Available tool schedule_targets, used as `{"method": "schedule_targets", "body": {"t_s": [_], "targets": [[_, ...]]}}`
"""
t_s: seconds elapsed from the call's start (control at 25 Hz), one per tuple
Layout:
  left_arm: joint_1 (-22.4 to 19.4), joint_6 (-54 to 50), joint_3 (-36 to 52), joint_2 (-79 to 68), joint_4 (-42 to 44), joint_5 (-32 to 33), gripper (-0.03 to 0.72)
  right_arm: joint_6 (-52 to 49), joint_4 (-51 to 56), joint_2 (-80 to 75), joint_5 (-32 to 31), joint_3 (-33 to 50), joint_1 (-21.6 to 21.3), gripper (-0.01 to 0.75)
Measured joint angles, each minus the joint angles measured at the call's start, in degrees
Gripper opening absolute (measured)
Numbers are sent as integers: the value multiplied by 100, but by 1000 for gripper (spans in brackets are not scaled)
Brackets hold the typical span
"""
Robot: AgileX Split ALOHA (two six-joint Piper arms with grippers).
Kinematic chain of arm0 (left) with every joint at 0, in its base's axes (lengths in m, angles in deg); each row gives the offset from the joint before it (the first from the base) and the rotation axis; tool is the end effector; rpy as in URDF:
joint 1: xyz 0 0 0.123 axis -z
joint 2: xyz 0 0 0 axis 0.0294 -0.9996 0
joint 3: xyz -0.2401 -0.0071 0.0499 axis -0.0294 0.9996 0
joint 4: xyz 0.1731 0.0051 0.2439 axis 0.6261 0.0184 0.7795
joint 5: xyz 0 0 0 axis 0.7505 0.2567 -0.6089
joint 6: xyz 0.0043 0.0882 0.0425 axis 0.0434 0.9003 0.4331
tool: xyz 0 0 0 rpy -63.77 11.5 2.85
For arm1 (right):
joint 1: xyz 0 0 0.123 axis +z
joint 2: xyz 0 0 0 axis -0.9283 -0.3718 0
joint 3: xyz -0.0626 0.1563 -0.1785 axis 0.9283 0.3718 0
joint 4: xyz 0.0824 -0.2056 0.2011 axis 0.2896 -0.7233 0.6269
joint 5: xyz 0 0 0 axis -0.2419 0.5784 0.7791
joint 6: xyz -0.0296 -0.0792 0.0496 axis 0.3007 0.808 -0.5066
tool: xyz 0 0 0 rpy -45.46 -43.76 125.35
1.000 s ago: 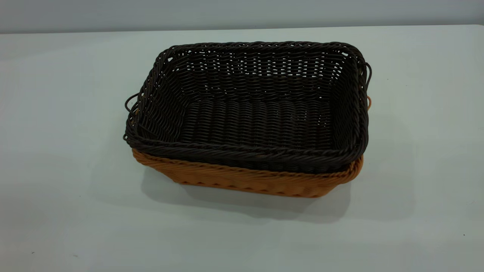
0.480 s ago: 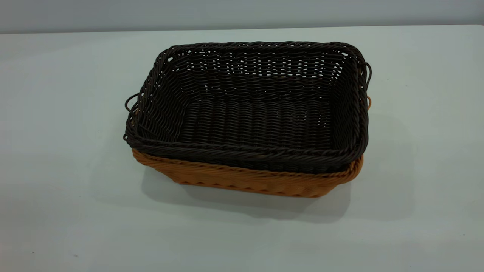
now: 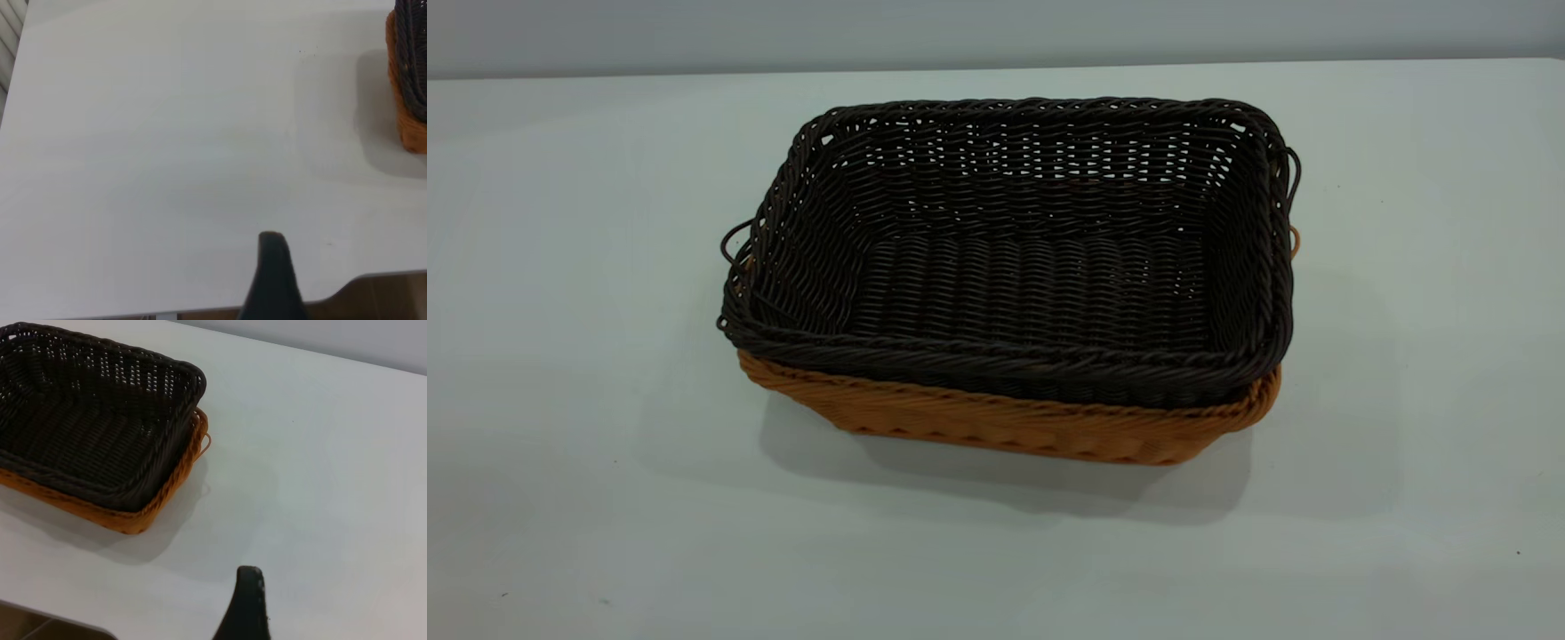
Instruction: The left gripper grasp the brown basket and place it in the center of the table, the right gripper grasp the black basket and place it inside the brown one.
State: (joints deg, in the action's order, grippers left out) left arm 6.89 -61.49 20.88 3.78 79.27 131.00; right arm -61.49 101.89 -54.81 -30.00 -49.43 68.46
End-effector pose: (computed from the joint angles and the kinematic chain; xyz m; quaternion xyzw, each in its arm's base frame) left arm 0.0797 -0.0029 0.2912 0.0285 0.8622 -0.0036 0.5057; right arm 0.0783 0.0197 0.2869 -0.1405 0.8580 0.0358 0.4928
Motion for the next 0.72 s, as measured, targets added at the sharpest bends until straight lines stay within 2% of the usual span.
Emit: {"method": "schedule_targets", "body": {"t_s": [0.36,0.72], "targets": [[0,0,0,0,13,0,509,-1538,-1080,0,116,38,0,584],[0,0,0,0,13,0,509,-1687,-1159,0,122,38,0,584]]}}
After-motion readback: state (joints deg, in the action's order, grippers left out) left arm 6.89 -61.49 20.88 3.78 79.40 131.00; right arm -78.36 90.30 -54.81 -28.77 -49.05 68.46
